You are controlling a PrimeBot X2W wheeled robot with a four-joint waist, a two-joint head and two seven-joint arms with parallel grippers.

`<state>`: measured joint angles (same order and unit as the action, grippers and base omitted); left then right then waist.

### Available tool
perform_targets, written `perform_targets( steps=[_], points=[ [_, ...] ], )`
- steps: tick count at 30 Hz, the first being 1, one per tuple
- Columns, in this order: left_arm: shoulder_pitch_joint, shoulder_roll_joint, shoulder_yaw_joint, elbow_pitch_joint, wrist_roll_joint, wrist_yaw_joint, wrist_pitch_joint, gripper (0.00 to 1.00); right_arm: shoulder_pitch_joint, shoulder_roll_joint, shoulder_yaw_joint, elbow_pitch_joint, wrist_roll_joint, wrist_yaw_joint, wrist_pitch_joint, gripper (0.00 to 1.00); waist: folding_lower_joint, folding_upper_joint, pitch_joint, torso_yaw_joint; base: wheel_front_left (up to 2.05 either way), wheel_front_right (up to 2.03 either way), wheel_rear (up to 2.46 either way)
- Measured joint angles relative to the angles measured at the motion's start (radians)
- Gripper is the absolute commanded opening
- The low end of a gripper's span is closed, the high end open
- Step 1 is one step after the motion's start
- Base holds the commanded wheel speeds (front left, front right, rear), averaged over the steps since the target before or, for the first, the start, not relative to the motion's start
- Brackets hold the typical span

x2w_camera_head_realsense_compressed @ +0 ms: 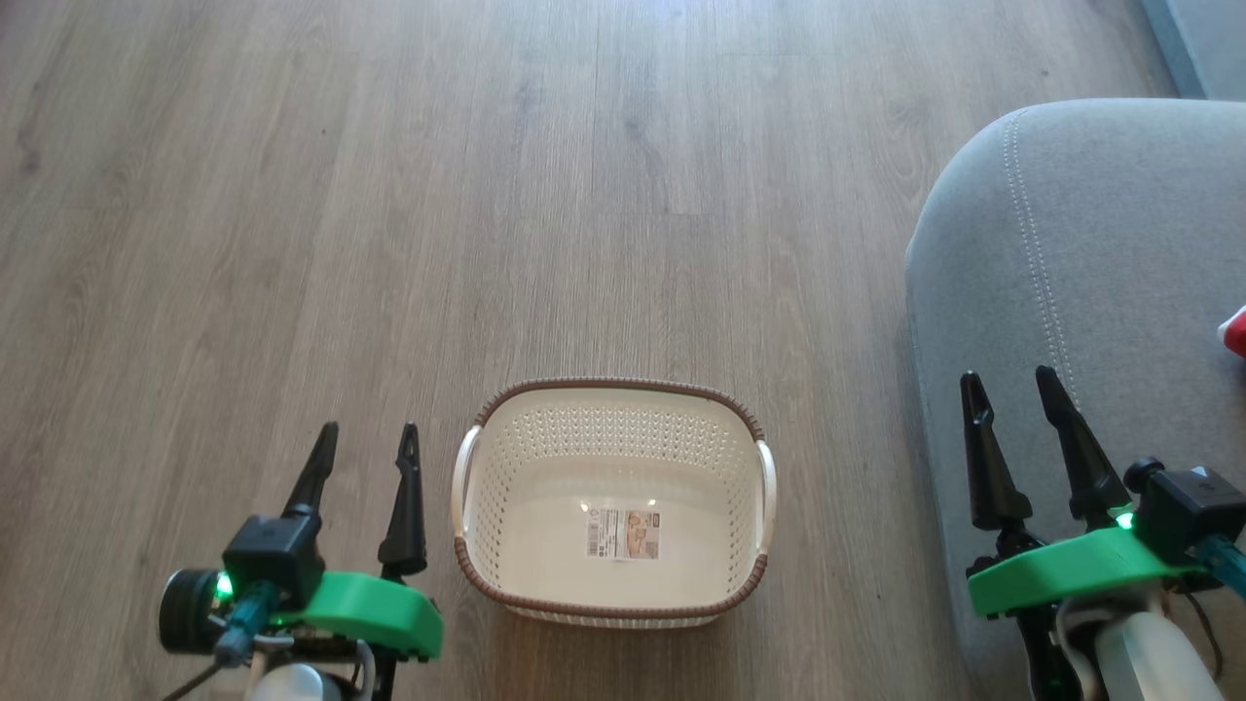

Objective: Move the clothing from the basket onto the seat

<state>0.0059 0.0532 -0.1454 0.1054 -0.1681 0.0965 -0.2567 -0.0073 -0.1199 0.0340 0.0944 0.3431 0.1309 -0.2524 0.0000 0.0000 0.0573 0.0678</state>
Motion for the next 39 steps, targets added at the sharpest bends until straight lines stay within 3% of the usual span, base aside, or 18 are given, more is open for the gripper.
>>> perform_targets(
  steps=[5,36,37,39],
  points=[
    [0.000,0.000,0.013,-0.029,-0.019,-0.042,0.000,1.00,0.000,0.000,0.000,0.004,0.001,0.000,0.000,1.00,0.0000,0.0000,0.000,0.002,0.00,0.00,0.00],
    [0.019,-0.001,0.040,-0.010,-0.070,-0.085,0.000,1.00,0.000,0.003,0.001,0.035,0.017,0.000,0.000,1.00,0.0000,0.0000,-0.015,-0.001,0.00,0.00,0.00],
    [0.019,-0.001,0.040,-0.009,-0.076,-0.086,0.000,0.00,0.000,0.003,0.001,0.036,0.017,0.000,0.000,0.00,0.0000,0.0000,-0.016,-0.001,0.00,0.00,0.00],
    [0.021,0.000,0.039,0.018,-0.078,-0.085,0.000,0.00,0.002,0.003,0.005,0.062,0.017,0.000,0.001,0.00,0.0000,0.0000,-0.016,-0.001,0.00,0.00,0.00]
  ],
)
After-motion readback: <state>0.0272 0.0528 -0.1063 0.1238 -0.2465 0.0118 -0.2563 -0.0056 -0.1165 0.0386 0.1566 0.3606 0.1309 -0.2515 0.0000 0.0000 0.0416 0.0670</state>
